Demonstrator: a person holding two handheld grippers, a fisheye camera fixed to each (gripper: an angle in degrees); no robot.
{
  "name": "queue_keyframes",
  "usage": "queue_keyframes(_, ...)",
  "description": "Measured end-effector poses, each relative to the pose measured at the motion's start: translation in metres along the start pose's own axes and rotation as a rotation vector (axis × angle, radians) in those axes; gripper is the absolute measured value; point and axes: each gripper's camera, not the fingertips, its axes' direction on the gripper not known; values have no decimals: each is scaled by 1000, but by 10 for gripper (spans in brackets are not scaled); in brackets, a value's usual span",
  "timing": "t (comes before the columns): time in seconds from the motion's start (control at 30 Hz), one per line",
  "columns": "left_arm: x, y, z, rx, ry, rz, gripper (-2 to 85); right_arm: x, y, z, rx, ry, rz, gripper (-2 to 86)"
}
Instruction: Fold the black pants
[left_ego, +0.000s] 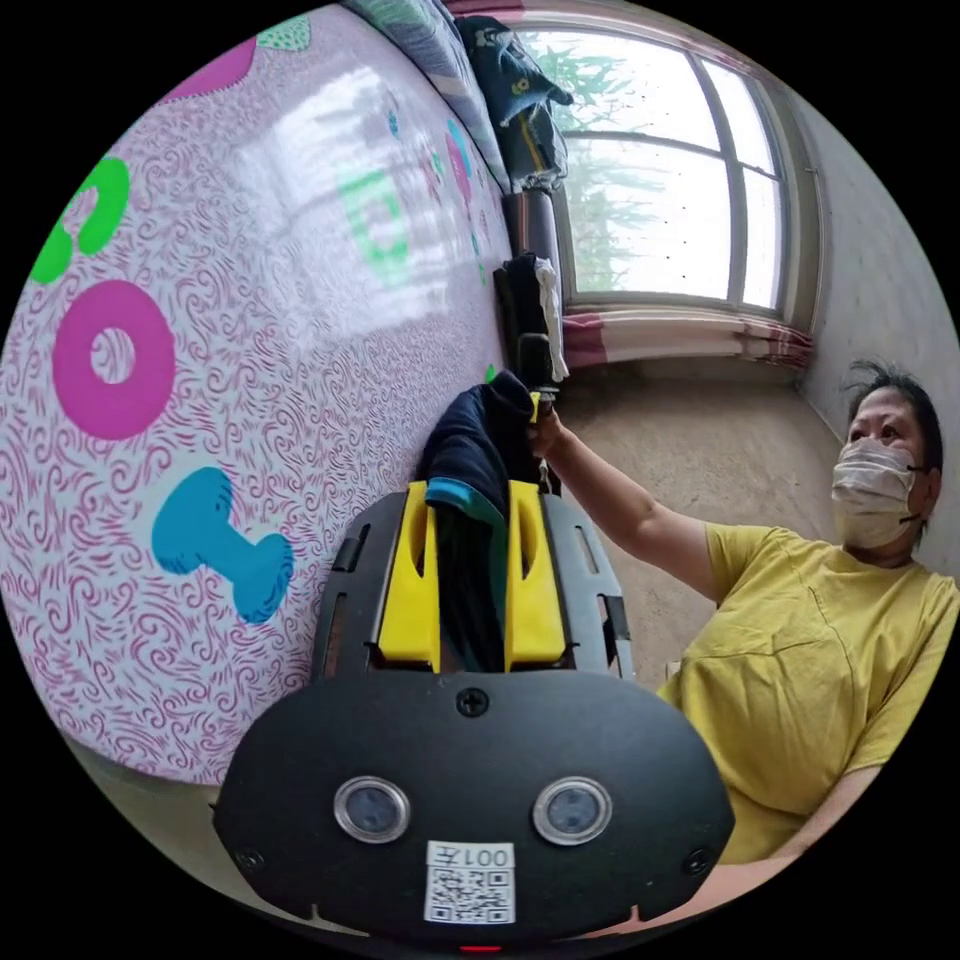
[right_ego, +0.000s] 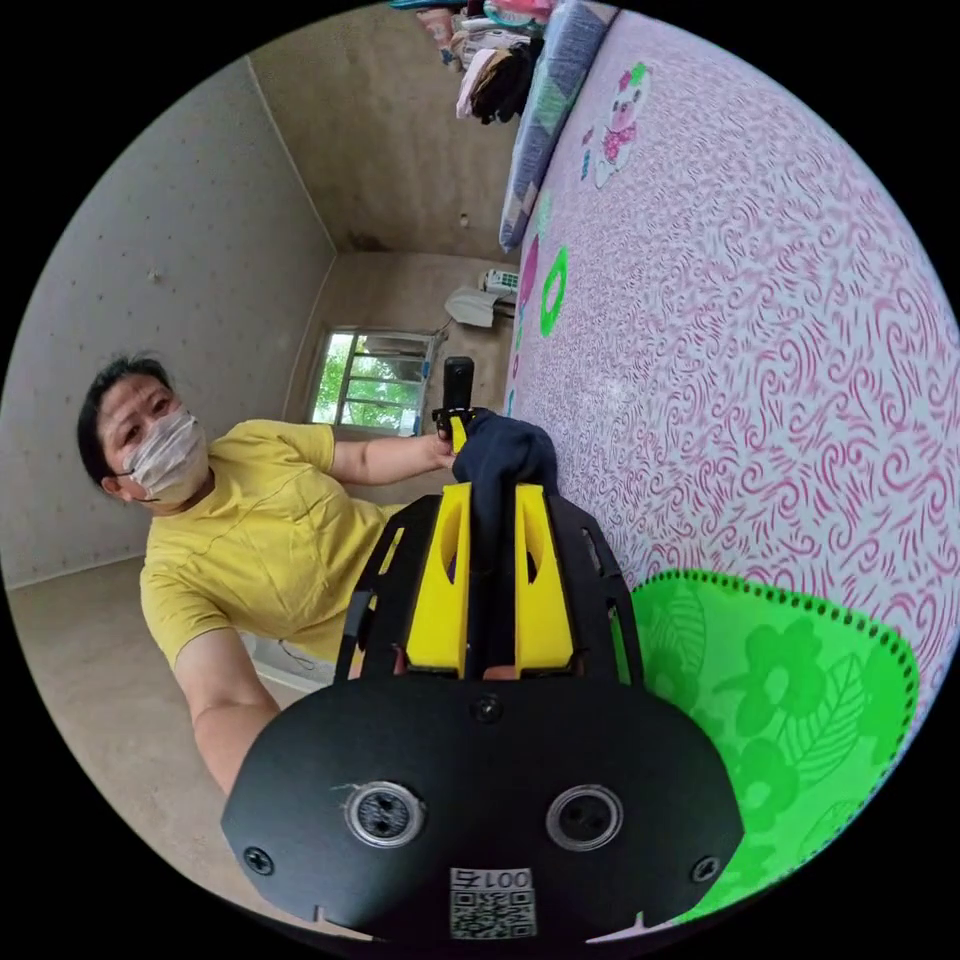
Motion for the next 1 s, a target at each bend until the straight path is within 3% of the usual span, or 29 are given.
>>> queue_keyframes(0.13,9,11,-14,-7,-28,34,25,-10,20,-1,114,114,-71,25)
queue_keyframes(0.3,43,30,-43,36,-60,125,20,-64,91,2,422,301,-207,18)
queue_keyframes(0.5,142,44,-83,61,-57,339,18,-156,156,58,630,454,-428,23)
queue_keyframes(0.77,306,85,-185,208,-189,682,17,-258,160,139,663,618,-788,31)
queue_keyframes(1.0,368,121,-312,356,-265,820,16,-288,84,241,658,679,-984,31)
